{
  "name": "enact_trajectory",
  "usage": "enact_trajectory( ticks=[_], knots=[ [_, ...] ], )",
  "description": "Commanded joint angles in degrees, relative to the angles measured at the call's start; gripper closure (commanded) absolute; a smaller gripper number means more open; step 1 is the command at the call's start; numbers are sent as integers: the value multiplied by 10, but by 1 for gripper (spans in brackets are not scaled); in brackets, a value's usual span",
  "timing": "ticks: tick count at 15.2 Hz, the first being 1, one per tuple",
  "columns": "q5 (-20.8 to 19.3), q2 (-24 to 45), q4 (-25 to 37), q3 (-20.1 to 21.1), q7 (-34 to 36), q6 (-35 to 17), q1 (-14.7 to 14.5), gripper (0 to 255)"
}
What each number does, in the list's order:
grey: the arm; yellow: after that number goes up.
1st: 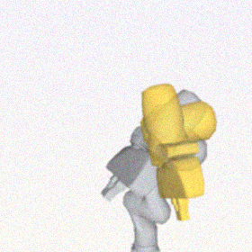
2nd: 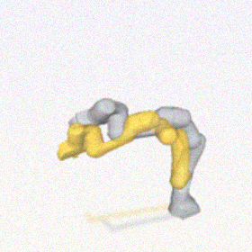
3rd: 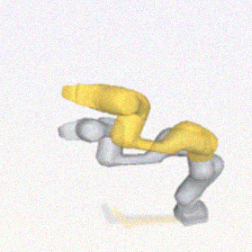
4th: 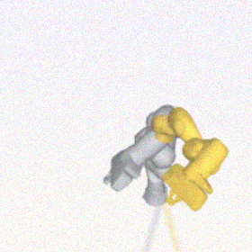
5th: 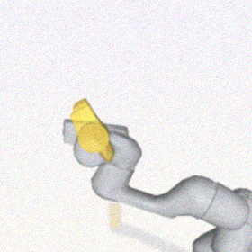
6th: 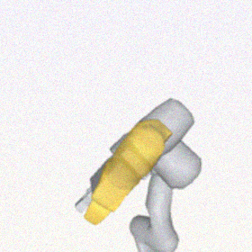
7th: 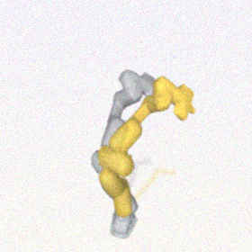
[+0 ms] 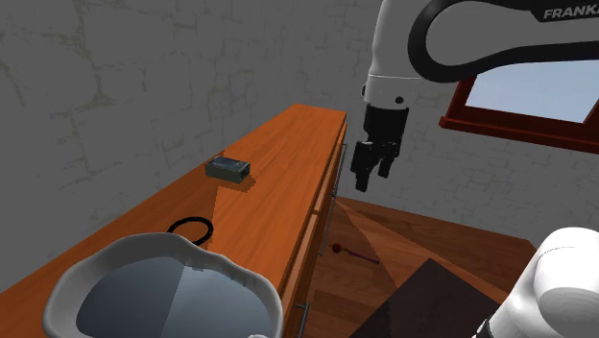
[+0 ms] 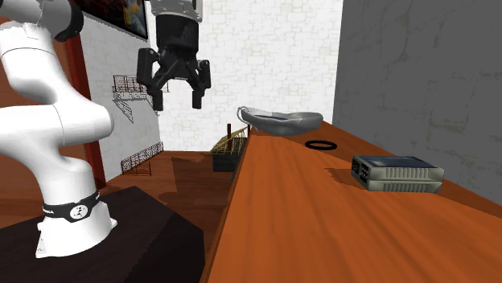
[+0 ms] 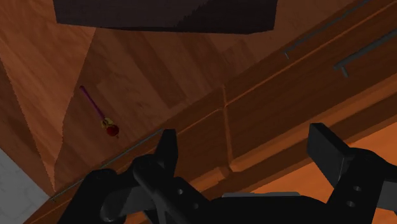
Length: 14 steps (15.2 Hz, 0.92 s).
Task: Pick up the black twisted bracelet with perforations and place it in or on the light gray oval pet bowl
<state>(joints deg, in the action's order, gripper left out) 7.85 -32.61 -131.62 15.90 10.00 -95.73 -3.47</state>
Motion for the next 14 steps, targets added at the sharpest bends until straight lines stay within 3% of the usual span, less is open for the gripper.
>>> enact_trajectory(
  ticks=[1, 8, 14],
  knots=[
    [12, 35, 21, 19, 29, -17, -1, 0],
    [27, 161, 100, 80, 127, -76, -4, 0],
    [6, 285, 195, 123, 216, -115, -11, 0]
  ],
)
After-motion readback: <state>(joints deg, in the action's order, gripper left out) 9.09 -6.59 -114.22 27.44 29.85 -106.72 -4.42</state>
